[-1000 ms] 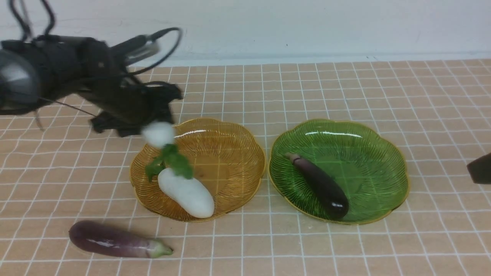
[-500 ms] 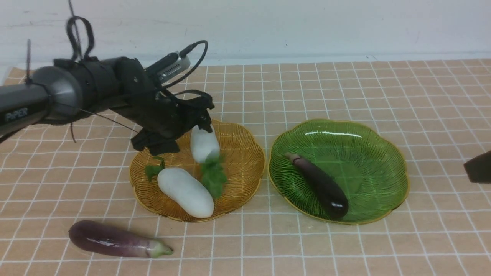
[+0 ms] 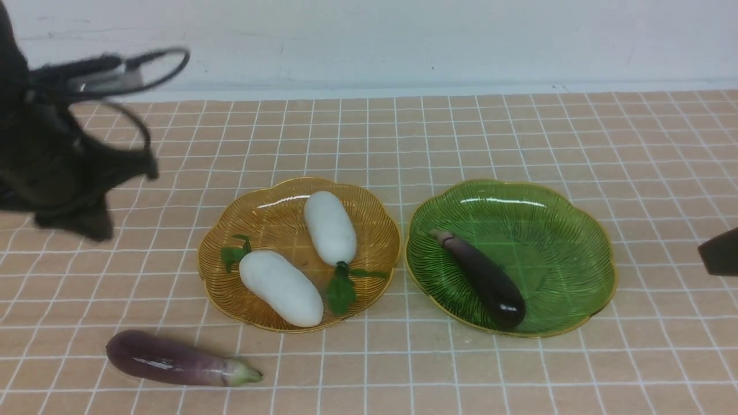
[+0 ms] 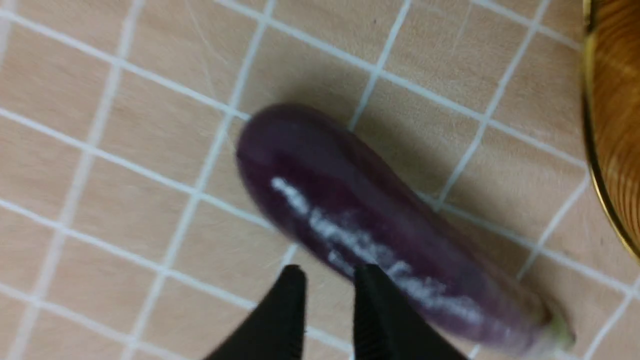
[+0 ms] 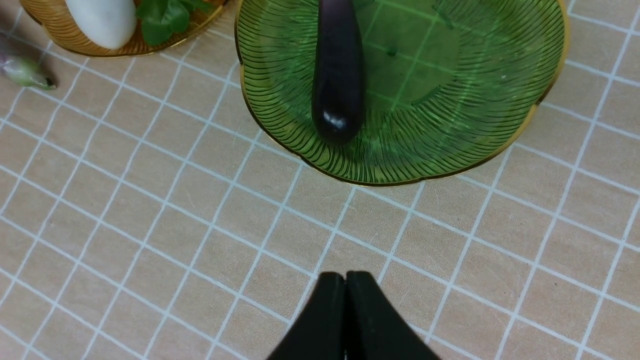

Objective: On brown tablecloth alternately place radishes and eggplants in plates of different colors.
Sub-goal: 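Place the eggplant on the green plate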

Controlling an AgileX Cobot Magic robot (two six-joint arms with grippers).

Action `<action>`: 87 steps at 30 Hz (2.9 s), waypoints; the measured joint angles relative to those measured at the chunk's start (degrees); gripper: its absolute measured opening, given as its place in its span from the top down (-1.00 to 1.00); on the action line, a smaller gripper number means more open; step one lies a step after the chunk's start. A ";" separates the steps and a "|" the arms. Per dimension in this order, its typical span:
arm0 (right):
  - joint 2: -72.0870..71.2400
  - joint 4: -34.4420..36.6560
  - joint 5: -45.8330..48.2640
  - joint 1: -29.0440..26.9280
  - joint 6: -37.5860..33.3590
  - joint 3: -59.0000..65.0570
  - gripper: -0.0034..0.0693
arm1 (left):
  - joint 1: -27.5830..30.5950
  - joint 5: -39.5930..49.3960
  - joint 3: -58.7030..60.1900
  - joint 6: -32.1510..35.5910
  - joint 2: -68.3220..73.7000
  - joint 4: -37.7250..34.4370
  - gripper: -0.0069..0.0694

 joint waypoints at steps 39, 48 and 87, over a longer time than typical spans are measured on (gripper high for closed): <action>-0.05 2.58 -0.21 0.00 0.00 0.00 0.95 | -0.70 -3.31 -0.70 0.77 15.08 -7.23 -0.06; -0.05 2.58 -0.21 0.00 0.00 0.00 0.95 | -1.34 5.82 -17.27 8.07 7.19 -7.88 0.02; -30.13 -13.09 -3.74 0.00 14.97 6.98 0.95 | -20.27 14.70 -91.06 30.60 46.27 -29.74 0.78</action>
